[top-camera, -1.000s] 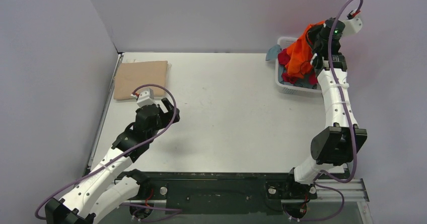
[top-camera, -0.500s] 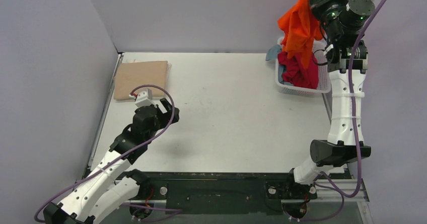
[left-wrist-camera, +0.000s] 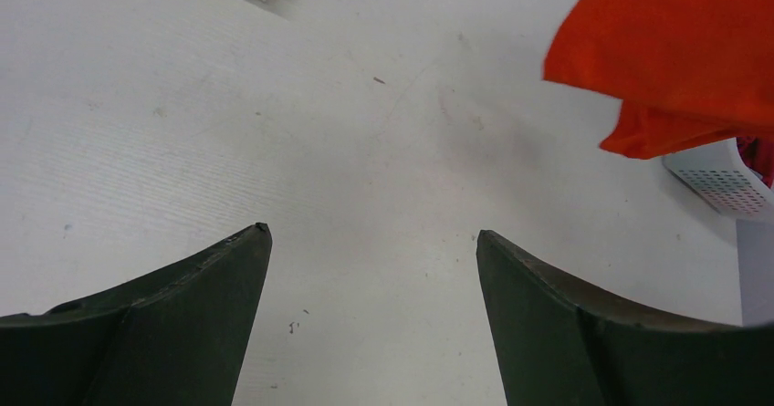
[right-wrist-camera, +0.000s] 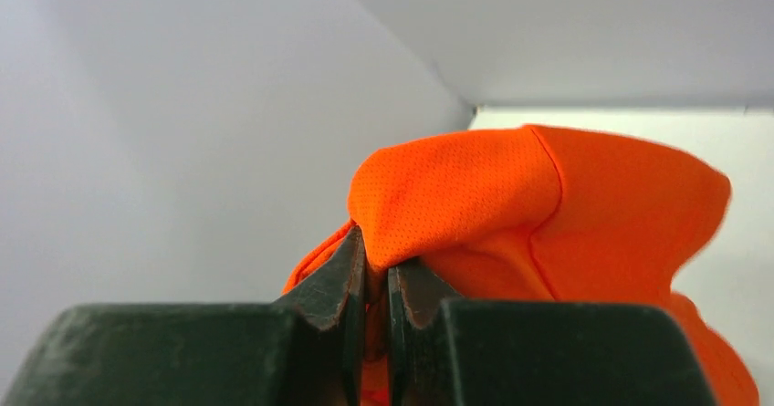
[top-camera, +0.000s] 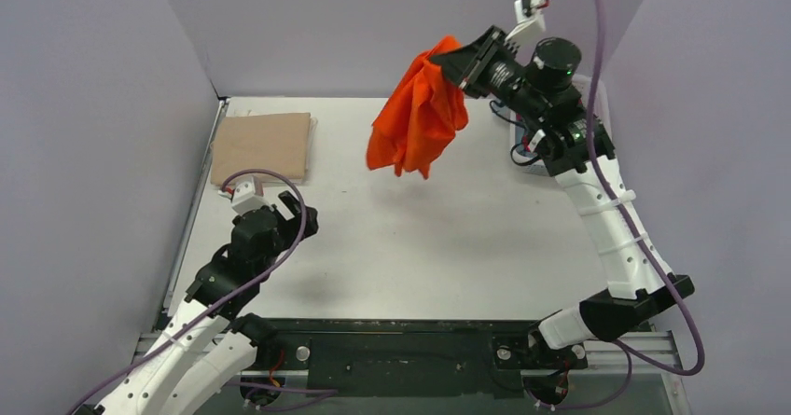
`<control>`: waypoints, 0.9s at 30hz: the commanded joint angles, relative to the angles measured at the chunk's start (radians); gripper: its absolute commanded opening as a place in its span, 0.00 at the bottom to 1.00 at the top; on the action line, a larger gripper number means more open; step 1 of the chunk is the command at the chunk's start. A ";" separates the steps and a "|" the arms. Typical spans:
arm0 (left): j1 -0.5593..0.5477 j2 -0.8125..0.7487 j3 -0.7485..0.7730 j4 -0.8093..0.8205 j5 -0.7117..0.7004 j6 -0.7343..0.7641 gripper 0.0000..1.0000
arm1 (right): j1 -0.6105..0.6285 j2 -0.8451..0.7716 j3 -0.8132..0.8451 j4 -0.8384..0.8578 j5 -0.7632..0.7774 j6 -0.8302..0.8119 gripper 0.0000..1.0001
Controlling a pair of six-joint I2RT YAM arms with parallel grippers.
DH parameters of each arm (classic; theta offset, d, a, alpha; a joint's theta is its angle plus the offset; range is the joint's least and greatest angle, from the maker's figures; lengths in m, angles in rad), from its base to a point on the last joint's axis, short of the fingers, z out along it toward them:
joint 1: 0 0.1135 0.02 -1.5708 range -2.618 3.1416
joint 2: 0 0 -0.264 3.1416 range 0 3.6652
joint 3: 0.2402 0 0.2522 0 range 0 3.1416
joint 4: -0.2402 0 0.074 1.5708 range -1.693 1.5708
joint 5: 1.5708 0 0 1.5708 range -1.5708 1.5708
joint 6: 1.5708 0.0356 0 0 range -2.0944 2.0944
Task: Fold and stack the t-shirts
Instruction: Move the tshirt to the center of the board, then flatten out the tshirt
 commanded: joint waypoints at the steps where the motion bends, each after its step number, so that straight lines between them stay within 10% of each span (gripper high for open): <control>1: 0.007 -0.041 0.040 -0.100 -0.065 -0.059 0.93 | 0.040 -0.107 -0.292 0.130 0.001 0.008 0.00; 4: 0.007 -0.054 0.027 -0.116 -0.063 -0.076 0.93 | 0.014 -0.189 -0.579 0.121 0.175 -0.034 0.03; 7: 0.007 -0.040 0.020 -0.119 -0.045 -0.086 0.93 | -0.055 -0.277 -0.916 0.060 0.359 -0.041 0.43; 13: 0.011 0.032 -0.027 -0.057 0.043 -0.098 0.94 | -0.184 -0.436 -1.102 -0.138 0.584 -0.127 0.90; 27: 0.262 0.468 -0.059 0.329 0.428 -0.039 0.94 | 0.029 -0.517 -1.205 -0.204 0.445 -0.101 0.92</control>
